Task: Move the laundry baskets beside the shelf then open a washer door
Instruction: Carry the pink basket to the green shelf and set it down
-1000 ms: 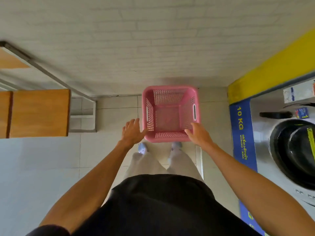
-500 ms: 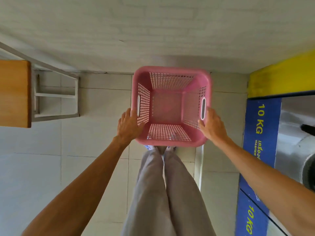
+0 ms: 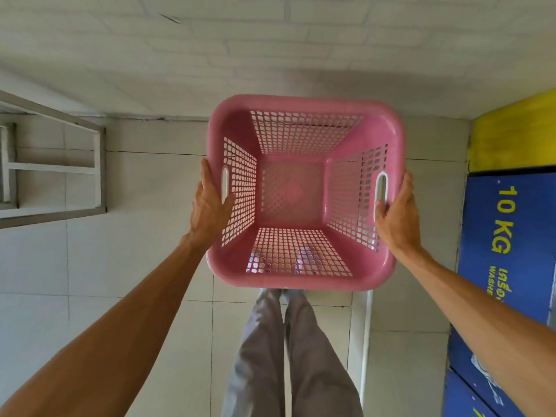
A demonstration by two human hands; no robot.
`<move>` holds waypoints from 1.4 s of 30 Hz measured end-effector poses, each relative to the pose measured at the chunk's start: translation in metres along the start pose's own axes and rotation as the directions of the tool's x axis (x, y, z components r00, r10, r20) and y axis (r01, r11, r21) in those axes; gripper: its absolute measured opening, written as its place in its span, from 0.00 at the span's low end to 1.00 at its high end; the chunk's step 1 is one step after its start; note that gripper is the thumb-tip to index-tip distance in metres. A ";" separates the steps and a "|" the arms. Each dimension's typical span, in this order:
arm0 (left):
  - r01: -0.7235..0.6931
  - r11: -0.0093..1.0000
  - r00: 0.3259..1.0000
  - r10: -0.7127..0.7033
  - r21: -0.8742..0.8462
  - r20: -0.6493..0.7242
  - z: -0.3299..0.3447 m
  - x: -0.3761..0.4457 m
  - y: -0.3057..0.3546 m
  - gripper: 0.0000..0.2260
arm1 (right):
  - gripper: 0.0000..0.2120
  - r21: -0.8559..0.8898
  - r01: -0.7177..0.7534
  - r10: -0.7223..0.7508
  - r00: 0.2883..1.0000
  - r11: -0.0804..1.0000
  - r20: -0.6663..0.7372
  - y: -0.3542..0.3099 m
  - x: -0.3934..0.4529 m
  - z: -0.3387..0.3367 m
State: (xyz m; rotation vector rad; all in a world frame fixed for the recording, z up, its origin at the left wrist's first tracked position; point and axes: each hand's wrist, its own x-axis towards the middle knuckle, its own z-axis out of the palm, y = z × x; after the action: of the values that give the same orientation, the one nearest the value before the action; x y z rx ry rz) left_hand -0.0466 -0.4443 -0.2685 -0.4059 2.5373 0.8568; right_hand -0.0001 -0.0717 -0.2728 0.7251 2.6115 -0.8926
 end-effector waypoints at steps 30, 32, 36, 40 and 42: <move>-0.015 0.747 0.908 -0.268 -0.664 -0.321 -0.328 -0.362 0.081 0.41 | 0.34 0.365 0.283 -0.326 0.943 0.887 0.060 -0.254 -0.233 -0.295; -0.009 0.725 0.888 -0.311 -0.688 -0.339 -0.339 -0.386 0.068 0.38 | 0.34 0.416 0.282 -0.359 0.926 0.865 0.120 -0.274 -0.246 -0.292; -0.040 0.648 0.831 -0.400 -0.760 -0.385 -0.362 -0.428 0.032 0.33 | 0.28 0.530 0.234 -0.407 0.882 0.815 0.236 -0.325 -0.276 -0.282; -0.055 0.558 0.784 -0.489 -0.828 -0.382 -0.387 -0.465 -0.010 0.30 | 0.22 0.558 0.279 -0.499 0.817 0.782 0.290 -0.375 -0.322 -0.266; -0.062 0.536 0.768 -0.514 -0.842 -0.383 -0.402 -0.484 -0.033 0.30 | 0.21 0.551 0.327 -0.546 0.784 0.768 0.295 -0.398 -0.349 -0.254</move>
State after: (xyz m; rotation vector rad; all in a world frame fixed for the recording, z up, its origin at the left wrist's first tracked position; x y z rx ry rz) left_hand 0.2633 -0.6571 0.2371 -1.5194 2.2495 2.0649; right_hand 0.0476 -0.3102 0.2622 -0.0612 2.1792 -1.6589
